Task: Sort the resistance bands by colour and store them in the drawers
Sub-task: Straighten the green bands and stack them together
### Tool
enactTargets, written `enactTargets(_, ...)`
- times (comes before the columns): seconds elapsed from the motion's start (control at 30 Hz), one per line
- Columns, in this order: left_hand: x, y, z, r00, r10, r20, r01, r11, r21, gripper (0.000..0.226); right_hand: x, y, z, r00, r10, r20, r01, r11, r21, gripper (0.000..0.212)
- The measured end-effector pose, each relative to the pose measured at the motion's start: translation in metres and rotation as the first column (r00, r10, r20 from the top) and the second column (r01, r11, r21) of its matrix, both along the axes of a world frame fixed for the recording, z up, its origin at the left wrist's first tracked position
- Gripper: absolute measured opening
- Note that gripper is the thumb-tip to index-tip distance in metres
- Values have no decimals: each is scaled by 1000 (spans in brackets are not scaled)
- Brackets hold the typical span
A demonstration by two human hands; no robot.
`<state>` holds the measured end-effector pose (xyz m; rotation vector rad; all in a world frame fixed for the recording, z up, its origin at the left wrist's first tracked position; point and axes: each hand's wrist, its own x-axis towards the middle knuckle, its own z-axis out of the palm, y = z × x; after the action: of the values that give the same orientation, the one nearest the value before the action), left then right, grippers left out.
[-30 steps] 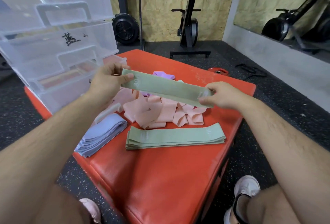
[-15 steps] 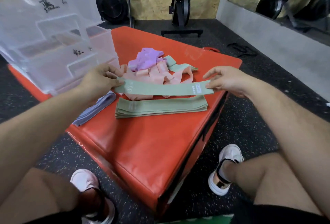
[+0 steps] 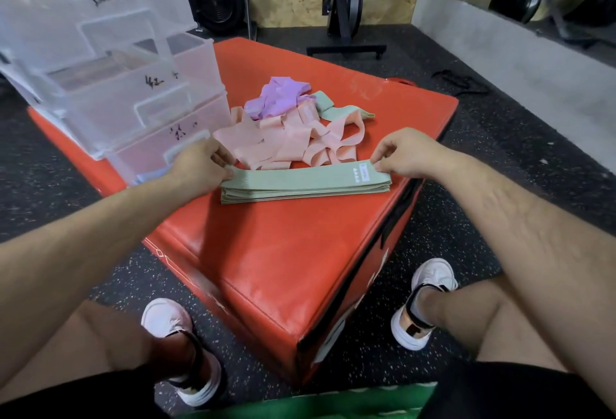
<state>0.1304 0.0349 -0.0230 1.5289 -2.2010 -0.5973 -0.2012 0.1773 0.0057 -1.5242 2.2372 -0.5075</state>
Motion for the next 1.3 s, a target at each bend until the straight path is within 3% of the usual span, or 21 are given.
enactTargets(0.23, -3, 8, -8, 993, -90, 78, 95, 994, -59, 16, 4, 2, -11, 994, 32, -106, -28, 999, 38, 22)
enactTargets(0.4, -8, 2, 1, 983, -100, 155, 123, 982, -145, 12, -1, -3, -6, 986, 57, -160, -52, 998, 39, 13)
enactTargets(0.63, -53, -15, 19, 980, -180, 80, 188, 976, -110, 14, 8, -45, 6, 985, 50, -165, -83, 976, -200, 15)
enactTargets(0.83, -117, -32, 26, 940, -340, -19, 338, 938, -74, 18, 12, -104, 2, 945, 47, -323, -85, 991, -104, 25)
enactTargets(0.97, -150, -49, 20, 936, -344, -72, 342, 939, -41, 23, -1, -141, -5, 975, -84, -207, 54, 988, -147, 29)
enactTargets(1.13, -181, -63, 18, 912, -391, -121, 391, 920, -23, 29, -12, -154, -22, 985, -145, -93, 149, 988, 46, 25)
enactTargets(1.3, -187, -69, 17, 918, -366, -152, 370, 929, -1, 27, -12, -164, -22, 970, -240, 41, 239, 971, 32, 22)
